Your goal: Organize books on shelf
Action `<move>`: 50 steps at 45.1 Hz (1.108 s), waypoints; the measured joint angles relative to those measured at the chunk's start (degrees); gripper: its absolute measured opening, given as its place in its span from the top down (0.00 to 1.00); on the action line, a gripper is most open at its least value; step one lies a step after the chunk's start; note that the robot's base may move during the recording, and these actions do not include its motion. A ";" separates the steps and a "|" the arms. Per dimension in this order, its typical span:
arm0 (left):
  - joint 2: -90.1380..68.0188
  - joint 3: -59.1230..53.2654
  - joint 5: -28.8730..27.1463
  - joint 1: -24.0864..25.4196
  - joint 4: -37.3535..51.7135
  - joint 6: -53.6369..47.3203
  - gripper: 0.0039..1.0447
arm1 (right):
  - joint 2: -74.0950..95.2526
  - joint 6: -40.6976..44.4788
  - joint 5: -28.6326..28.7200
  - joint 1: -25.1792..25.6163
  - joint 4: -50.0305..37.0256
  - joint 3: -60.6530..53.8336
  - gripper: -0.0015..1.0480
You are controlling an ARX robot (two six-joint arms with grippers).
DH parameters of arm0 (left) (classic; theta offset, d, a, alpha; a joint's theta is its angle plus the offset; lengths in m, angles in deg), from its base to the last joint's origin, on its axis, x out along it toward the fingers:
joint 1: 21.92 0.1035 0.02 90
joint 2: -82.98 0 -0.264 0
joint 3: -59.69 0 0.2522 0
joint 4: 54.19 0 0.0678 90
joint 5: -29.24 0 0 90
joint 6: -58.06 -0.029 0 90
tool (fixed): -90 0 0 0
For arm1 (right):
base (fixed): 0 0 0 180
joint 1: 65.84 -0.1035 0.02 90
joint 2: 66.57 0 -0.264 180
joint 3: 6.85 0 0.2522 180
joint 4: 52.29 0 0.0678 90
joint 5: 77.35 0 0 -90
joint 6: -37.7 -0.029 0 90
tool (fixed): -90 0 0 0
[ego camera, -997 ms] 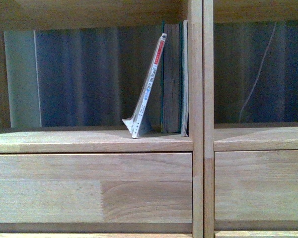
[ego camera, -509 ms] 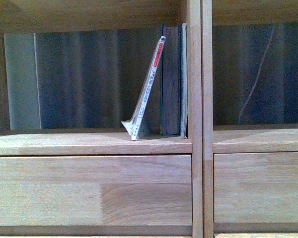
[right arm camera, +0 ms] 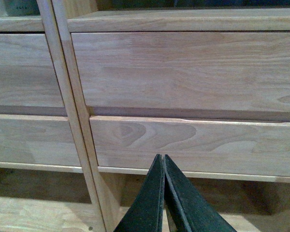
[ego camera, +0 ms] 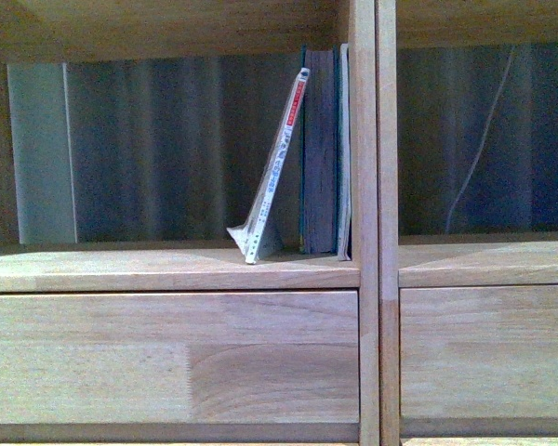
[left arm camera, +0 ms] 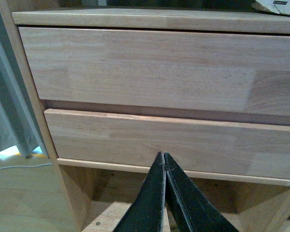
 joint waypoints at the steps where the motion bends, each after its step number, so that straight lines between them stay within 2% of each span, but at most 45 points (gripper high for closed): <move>1: 0.31 -0.13 0.00 0.00 -0.20 0.00 0.98 | -0.09 0.02 0.00 0.00 0.02 -0.07 0.97; 4: 1.95 -0.81 -0.02 0.00 -1.18 0.00 0.98 | -1.51 0.07 0.02 0.00 0.85 -0.59 0.97; 8: 4.11 -1.44 -0.04 0.00 -2.64 0.00 0.98 | -8.02 0.11 -0.11 -0.02 7.69 -1.46 0.97; 38: 13.60 -3.91 0.00 0.04 -9.01 -0.07 0.98 | -12.13 0.15 0.09 -0.07 7.80 -3.76 0.97; 42: 21.18 -3.89 -0.13 0.04 -18.16 -0.15 0.98 | -12.15 0.15 0.07 -0.07 7.80 -3.76 0.97; 50: 23.45 -3.89 -0.15 0.04 -19.02 -0.15 0.98 | -12.20 0.17 0.09 -0.07 7.80 -3.76 0.97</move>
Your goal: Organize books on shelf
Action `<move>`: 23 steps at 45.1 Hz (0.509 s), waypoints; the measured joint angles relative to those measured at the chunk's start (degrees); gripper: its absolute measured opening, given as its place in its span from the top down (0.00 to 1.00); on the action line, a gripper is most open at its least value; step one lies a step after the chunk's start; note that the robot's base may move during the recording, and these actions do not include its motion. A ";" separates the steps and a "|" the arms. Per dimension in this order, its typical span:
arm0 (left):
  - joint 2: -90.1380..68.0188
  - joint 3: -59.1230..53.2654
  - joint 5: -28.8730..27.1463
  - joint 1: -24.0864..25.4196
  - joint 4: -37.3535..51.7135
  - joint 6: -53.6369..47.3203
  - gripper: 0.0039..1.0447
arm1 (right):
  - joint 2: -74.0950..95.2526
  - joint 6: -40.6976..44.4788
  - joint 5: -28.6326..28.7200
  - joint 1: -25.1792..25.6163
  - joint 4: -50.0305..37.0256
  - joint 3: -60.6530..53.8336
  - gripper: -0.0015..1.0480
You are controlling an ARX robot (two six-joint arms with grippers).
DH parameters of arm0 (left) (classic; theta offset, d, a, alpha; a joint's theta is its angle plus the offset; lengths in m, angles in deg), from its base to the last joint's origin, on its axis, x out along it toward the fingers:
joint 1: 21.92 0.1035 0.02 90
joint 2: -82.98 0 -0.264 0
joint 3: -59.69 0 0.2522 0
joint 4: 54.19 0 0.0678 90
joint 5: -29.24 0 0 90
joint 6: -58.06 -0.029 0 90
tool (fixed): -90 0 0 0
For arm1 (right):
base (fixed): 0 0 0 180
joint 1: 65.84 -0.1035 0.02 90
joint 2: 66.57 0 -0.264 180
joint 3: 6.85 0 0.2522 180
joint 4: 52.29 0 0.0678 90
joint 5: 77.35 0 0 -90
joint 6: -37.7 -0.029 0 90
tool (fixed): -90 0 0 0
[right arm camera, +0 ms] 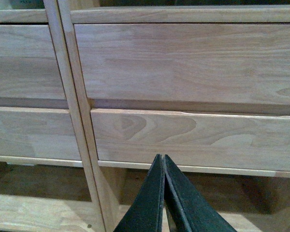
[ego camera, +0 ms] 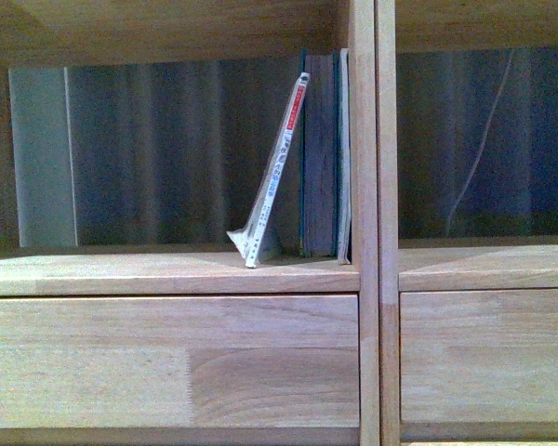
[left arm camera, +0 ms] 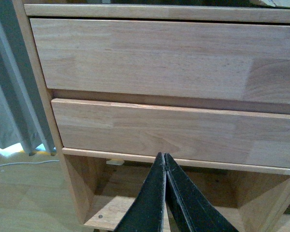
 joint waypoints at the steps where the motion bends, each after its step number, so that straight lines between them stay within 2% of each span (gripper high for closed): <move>1: 0.00 0.00 0.00 0.00 -0.02 0.00 0.98 | 0.00 0.07 0.00 0.00 0.00 0.00 0.94; 4: 0.00 0.00 -0.02 0.00 -0.02 0.04 0.96 | 0.00 0.07 0.02 0.00 0.00 0.00 0.79; 7: 0.00 0.00 0.00 0.00 -0.02 0.00 0.83 | 0.00 0.07 0.02 0.00 0.00 0.00 0.66; 12: 0.00 0.00 -0.02 0.00 -0.02 0.00 0.69 | 0.00 0.07 0.02 0.00 0.00 0.00 0.53; 18: 0.00 0.00 0.00 0.00 -0.02 0.00 0.45 | 0.00 0.07 0.02 0.00 0.00 0.00 0.30; 23: 0.00 0.00 0.00 0.00 -0.04 0.00 0.30 | 0.00 0.07 0.02 0.00 0.00 0.00 0.16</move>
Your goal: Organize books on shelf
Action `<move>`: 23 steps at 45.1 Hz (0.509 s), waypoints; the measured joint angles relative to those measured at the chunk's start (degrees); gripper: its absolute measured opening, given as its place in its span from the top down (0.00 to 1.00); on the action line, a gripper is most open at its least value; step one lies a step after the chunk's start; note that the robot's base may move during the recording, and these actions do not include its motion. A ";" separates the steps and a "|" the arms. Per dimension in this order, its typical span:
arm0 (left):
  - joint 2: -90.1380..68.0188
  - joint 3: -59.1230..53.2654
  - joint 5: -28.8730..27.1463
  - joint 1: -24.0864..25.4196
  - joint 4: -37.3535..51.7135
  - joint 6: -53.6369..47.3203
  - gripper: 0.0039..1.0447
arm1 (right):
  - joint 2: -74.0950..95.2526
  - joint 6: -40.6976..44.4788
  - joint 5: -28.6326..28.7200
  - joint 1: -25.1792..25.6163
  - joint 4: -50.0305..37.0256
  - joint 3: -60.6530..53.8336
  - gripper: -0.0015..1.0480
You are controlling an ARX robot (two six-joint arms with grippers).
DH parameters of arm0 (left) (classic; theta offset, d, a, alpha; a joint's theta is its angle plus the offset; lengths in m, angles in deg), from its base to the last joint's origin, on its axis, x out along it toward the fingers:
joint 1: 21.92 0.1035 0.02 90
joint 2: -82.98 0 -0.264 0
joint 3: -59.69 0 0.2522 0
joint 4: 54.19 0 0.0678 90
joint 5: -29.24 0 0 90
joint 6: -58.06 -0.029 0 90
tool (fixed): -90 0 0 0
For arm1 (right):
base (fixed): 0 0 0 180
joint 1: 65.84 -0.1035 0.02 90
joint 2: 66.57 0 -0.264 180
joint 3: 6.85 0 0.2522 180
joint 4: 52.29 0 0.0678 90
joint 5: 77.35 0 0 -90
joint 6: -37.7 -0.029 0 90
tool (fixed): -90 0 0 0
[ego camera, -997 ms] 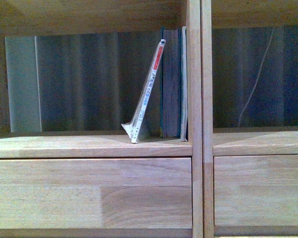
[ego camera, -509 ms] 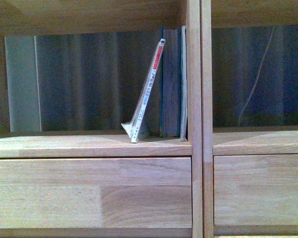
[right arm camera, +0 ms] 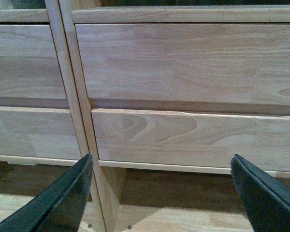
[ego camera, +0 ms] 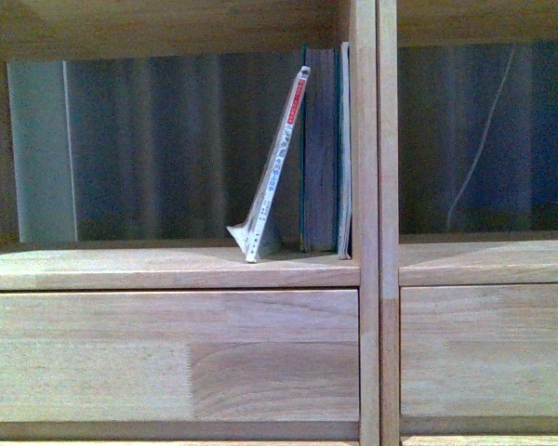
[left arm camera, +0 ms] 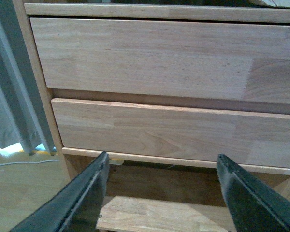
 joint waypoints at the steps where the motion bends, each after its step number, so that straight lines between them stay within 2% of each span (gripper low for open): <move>1: 0.00 0.00 0.00 0.00 0.00 0.00 0.26 | 0.00 0.00 0.00 0.00 0.00 0.00 0.13; 4: 0.00 0.00 0.00 0.00 -0.02 0.00 0.18 | 0.00 -0.02 0.00 0.00 0.00 0.00 0.06; 8: 0.00 0.00 0.00 0.00 -0.02 -0.07 0.05 | 0.00 0.00 0.00 0.00 0.00 0.00 0.07; 23: 0.00 0.00 0.00 0.00 -0.02 -0.04 0.07 | 0.00 0.00 0.00 0.02 0.00 0.00 0.07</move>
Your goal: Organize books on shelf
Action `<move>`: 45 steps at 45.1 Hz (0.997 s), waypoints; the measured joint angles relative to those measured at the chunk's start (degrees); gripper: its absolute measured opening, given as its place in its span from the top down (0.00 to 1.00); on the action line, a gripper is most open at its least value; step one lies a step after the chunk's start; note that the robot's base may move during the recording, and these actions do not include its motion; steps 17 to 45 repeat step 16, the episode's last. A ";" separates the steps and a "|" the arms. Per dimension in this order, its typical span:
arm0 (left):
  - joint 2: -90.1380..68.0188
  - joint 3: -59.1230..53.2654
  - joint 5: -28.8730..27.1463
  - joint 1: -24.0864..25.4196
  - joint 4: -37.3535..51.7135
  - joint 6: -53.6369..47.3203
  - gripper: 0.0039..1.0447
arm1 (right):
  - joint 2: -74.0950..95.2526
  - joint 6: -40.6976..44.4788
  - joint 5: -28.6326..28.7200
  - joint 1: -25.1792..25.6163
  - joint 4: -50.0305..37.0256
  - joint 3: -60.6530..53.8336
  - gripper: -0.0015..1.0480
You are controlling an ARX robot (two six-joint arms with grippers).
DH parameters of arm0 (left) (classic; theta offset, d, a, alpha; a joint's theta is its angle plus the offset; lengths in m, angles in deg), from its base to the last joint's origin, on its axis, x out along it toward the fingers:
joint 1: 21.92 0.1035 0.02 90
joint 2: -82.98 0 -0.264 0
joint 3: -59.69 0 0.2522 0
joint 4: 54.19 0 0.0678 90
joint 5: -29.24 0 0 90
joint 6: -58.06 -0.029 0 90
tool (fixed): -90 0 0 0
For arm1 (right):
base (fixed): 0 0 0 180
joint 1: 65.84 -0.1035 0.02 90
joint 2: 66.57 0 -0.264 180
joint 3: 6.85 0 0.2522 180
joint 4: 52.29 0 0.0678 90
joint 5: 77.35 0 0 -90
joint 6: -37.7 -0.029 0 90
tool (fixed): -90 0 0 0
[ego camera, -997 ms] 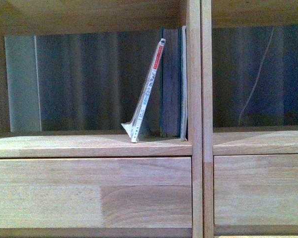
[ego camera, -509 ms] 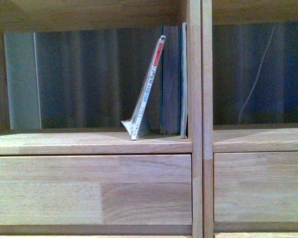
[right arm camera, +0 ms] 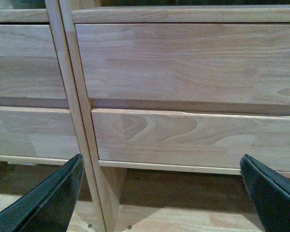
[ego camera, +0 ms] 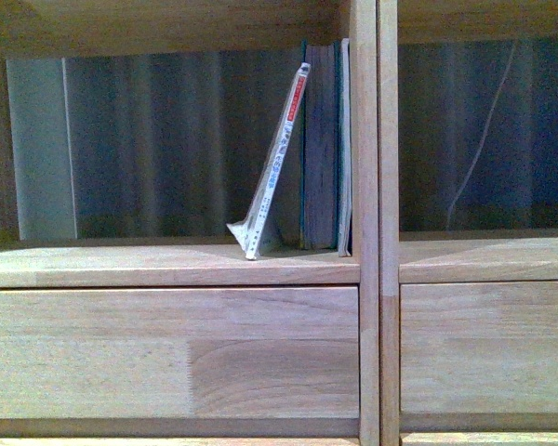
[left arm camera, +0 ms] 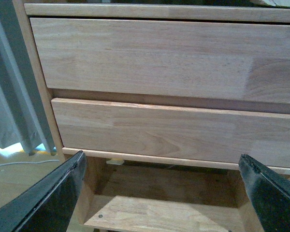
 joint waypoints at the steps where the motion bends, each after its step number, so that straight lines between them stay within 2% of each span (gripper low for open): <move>1: 0.00 0.00 0.00 0.00 0.00 0.00 0.07 | 0.00 0.00 0.00 0.00 0.00 0.00 0.07; 45: 0.00 0.00 0.00 0.00 0.00 0.00 0.07 | 0.00 0.00 0.00 -0.02 0.00 0.00 0.07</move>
